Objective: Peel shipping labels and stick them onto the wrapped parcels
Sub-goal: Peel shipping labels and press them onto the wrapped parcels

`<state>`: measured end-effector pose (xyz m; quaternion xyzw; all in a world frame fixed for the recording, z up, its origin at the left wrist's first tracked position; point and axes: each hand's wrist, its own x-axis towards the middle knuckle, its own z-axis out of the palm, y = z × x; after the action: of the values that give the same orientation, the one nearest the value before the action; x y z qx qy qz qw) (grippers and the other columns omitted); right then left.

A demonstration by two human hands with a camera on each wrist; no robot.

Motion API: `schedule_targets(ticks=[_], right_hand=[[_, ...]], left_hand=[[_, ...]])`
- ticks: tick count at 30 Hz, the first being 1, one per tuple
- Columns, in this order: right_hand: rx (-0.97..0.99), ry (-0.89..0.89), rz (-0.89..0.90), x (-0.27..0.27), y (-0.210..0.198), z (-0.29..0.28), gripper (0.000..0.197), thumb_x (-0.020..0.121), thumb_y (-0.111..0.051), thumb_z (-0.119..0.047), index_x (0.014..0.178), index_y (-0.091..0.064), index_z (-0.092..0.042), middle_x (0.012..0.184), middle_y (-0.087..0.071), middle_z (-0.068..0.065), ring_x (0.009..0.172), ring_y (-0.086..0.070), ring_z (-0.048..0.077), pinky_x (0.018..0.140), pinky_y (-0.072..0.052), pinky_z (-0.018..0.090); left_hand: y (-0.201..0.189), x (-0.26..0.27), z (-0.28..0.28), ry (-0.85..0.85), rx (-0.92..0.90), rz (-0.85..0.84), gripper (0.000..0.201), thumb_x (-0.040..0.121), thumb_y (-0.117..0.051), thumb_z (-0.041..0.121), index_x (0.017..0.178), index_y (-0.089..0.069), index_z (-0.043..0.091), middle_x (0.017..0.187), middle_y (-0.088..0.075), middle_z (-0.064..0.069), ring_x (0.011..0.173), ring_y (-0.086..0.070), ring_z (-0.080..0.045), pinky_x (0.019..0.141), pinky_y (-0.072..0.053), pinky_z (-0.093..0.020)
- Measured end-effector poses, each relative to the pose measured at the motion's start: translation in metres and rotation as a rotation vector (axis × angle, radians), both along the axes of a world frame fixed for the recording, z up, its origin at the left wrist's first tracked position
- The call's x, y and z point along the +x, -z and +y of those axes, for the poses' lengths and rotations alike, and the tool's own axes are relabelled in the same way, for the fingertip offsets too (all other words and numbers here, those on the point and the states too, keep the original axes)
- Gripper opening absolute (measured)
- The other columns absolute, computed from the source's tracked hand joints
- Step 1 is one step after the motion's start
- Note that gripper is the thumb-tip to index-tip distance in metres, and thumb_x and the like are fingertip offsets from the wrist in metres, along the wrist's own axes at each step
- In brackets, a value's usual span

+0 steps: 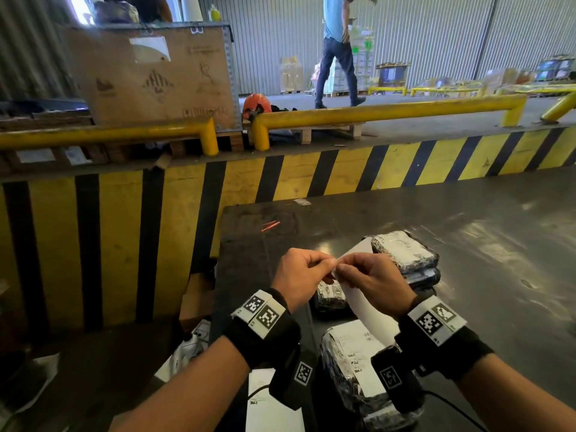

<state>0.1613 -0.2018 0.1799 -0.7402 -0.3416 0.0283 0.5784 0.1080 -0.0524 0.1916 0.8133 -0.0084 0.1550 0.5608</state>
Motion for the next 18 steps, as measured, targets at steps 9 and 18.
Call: schedule_targets(ticks=[9,18], right_hand=[[-0.033,0.053,-0.040,0.0032,0.0039,-0.0024,0.014,0.088,-0.060,-0.007,0.079,-0.070,-0.010,0.063,-0.064,-0.004,0.054,-0.054,-0.001,0.058,-0.045,0.015],[-0.059,0.048,-0.071,0.0036,0.0026,-0.0090,0.014,0.087,-0.061,-0.009,0.081,-0.072,-0.016,0.074,-0.071,0.010,0.062,-0.061,0.010,0.062,-0.051,0.025]], left_hand=[[0.0022,0.0018,-0.0026,0.018,0.014,0.011,0.016,0.089,-0.060,0.011,0.095,-0.072,0.004,0.082,-0.072,-0.012,0.070,-0.067,-0.013,0.071,-0.056,-0.021],[0.0048,0.0033,-0.0043,0.020,0.008,-0.013,0.015,0.088,-0.061,0.013,0.095,-0.073,0.005,0.083,-0.073,-0.013,0.074,-0.069,-0.017,0.072,-0.057,-0.023]])
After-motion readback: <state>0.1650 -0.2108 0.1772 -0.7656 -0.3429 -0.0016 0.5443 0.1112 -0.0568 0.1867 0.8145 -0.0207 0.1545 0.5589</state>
